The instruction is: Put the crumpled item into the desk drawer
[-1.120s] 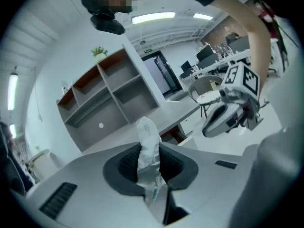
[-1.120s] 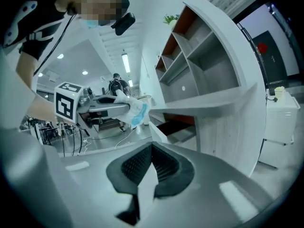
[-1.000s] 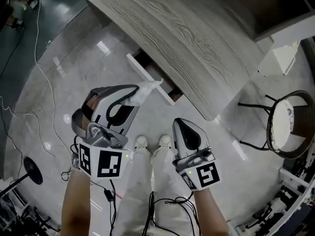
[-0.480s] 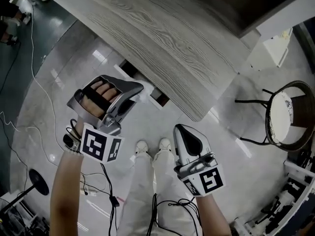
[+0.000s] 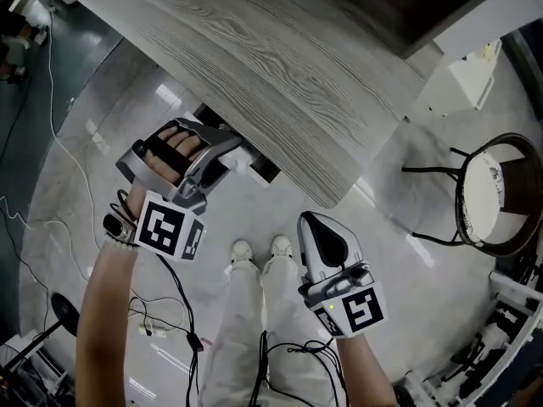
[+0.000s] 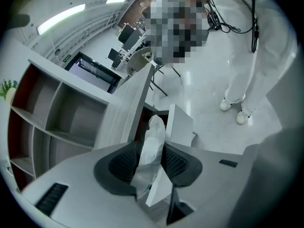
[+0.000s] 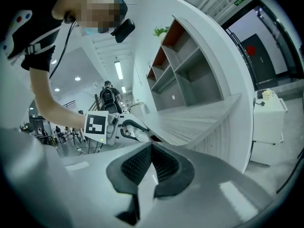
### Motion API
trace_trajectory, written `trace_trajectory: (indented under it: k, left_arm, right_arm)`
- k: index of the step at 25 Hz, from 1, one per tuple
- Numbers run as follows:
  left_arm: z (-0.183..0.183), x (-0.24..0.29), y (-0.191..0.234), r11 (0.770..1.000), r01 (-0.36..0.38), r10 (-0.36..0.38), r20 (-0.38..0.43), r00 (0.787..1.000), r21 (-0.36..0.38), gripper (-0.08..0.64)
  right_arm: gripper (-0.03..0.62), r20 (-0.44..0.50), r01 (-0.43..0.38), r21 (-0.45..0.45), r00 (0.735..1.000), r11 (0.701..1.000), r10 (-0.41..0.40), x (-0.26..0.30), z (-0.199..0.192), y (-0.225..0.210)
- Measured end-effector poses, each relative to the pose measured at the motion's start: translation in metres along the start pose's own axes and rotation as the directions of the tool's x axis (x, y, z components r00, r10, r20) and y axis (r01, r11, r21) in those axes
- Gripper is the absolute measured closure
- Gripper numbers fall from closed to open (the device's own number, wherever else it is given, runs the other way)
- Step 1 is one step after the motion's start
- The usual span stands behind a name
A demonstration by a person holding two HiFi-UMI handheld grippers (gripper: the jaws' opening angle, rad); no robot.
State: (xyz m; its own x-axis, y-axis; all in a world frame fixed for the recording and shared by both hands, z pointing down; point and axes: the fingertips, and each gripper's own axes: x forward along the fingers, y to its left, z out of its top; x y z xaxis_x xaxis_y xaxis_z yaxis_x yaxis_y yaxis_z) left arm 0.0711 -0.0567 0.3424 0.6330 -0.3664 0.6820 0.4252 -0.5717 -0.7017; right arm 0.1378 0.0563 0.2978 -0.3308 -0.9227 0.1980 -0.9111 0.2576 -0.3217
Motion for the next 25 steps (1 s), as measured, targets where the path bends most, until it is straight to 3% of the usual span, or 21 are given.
trace_trajectory:
  k: [5,14,17,19,21,23,25]
  left_arm:
    - [-0.006,-0.007,0.001,0.997,0.004,-0.005,-0.012,1.0,-0.08,0.377]
    - [-0.015,-0.02,0.013,0.983,-0.028,0.02,-0.047,0.999,-0.179,0.364]
    - [-0.006,-0.028,0.02,0.965,-0.056,0.048,-0.039,0.998,-0.256,0.364]
    - [0.004,-0.039,0.029,0.93,-0.091,0.09,-0.018,0.996,-0.356,0.367]
    - [0.012,-0.053,0.04,0.876,-0.119,0.137,0.005,0.99,-0.468,0.416]
    - [0.02,-0.07,0.053,0.801,-0.139,0.19,0.027,0.981,-0.582,0.459]
    - [0.028,-0.089,0.068,0.703,-0.159,0.255,0.037,0.966,-0.693,0.501]
  right_arm:
    - [0.583,-0.011,0.001,-0.005,1.0,1.0,-0.001,0.001,0.002,0.001]
    - [0.583,0.01,0.001,-0.01,1.0,1.0,-0.001,0.002,0.018,0.002]
    - [0.583,0.012,0.0,-0.023,1.0,1.0,0.0,-0.002,0.026,0.002]
    - [0.583,0.012,-0.004,-0.038,1.0,0.999,0.005,-0.003,0.036,0.004]
    - [0.583,0.02,-0.004,-0.055,1.0,0.998,0.005,-0.003,0.048,0.008]
    - [0.583,0.03,-0.002,-0.078,1.0,0.997,0.004,-0.003,0.065,0.013]
    - [0.583,0.038,-0.002,-0.107,0.999,0.994,0.006,-0.006,0.084,0.016]
